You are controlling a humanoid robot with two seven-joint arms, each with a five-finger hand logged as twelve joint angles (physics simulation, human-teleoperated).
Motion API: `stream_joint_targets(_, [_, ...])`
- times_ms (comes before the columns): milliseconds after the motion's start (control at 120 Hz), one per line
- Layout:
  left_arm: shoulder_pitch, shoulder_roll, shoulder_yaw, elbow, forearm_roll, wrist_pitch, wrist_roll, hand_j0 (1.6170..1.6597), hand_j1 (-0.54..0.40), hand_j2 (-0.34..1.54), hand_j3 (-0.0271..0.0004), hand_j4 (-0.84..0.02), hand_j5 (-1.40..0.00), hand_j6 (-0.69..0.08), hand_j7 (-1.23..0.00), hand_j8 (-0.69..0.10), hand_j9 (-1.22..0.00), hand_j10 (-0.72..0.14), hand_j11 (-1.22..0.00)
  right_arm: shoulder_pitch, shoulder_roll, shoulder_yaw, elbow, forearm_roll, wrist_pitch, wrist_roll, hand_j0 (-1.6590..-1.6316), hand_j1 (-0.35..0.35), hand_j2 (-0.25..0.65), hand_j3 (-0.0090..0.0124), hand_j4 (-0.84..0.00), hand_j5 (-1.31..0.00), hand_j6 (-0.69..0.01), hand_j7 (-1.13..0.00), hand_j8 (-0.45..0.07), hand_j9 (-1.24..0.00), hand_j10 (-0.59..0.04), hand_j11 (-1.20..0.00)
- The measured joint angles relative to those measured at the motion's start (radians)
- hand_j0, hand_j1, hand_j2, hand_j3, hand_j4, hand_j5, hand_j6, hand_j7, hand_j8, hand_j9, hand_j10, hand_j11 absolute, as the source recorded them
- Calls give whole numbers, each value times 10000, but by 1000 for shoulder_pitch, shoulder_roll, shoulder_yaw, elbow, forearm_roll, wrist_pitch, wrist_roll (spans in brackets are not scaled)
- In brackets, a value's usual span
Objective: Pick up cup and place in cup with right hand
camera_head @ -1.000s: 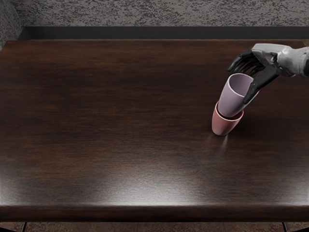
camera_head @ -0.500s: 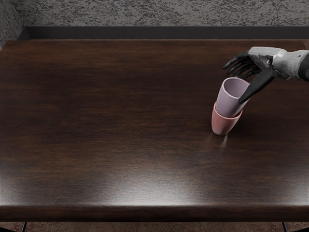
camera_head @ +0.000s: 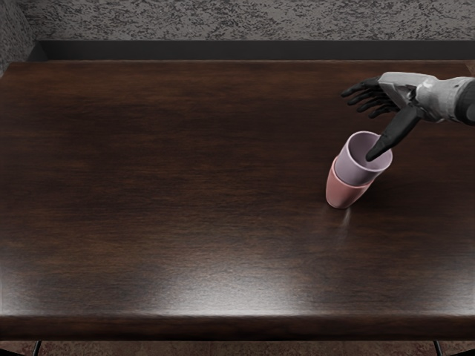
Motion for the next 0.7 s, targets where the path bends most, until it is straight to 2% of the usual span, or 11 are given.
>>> stream_joint_targets(150, [0, 0, 0, 0, 0, 0, 0, 16581, 3489, -1, -1, 1, -1, 2, -1, 2, -1, 2, -1, 2, 9, 2, -2, 2, 0, 0, -16580, -1050, -296, 0, -2112, -2707, -2115, -2697, -2087, -2704, -2086, -2702])
stream_joint_targets(258, [0, 0, 0, 0, 0, 0, 0, 16581, 3489, -1, -1, 1, -1, 2, -1, 2, -1, 2, -1, 4, 11, 19, -4, 11, 5, 0, -16580, -1930, -187, 0, -1371, -1740, -1380, -1731, -1359, -1737, -1353, -1735])
stream_joint_targets(308, [0, 0, 0, 0, 0, 0, 0, 16581, 3489, -1, -1, 1, -1, 2, -1, 2, -1, 2, -1, 5, 15, 35, -9, 57, 16, 0, -16580, -2273, -142, 0, -1082, -1363, -1093, -1355, -1074, -1360, -1067, -1358])
stream_joint_targets(475, [0, 0, 0, 0, 0, 0, 0, 16581, 3489, -1, -1, 1, -1, 2, 0, 2, -1, 2, -1, 6, 16, 99, -44, 244, 187, 0, -16581, -2959, -57, 0, -496, -605, -508, -599, -495, -603, -486, -601])
stream_joint_targets(700, [0, 0, 0, 0, 0, 0, 0, 16581, 3489, -1, -1, 1, 0, 2, 0, 2, -1, 2, -1, 4, -9, 156, -52, 450, 424, 0, -16581, -3319, -16, 0, -178, -203, -187, -199, -179, -201, -172, -200])
